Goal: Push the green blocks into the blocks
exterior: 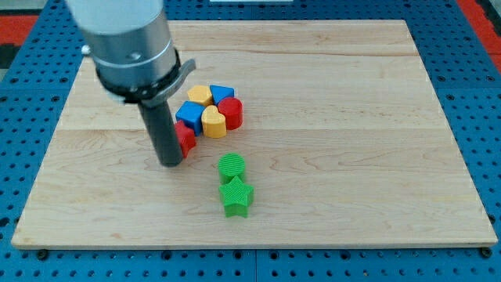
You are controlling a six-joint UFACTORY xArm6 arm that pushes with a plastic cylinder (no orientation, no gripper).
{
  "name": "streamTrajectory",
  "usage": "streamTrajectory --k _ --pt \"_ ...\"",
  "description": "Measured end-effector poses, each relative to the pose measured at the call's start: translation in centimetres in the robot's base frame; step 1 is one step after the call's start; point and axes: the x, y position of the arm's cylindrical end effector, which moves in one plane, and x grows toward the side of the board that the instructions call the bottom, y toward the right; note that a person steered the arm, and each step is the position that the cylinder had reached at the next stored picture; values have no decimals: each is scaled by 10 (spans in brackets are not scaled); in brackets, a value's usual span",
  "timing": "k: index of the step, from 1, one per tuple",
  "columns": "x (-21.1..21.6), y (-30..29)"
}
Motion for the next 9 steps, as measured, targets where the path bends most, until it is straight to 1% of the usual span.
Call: streamTrajectory --k 1,2,3,5,6,7,9 --pt "-19 11" --pt "-12 15" --pt "25 -12" --pt "113 58" --pt "129 76" --pt "102 105" --pt "55 48"
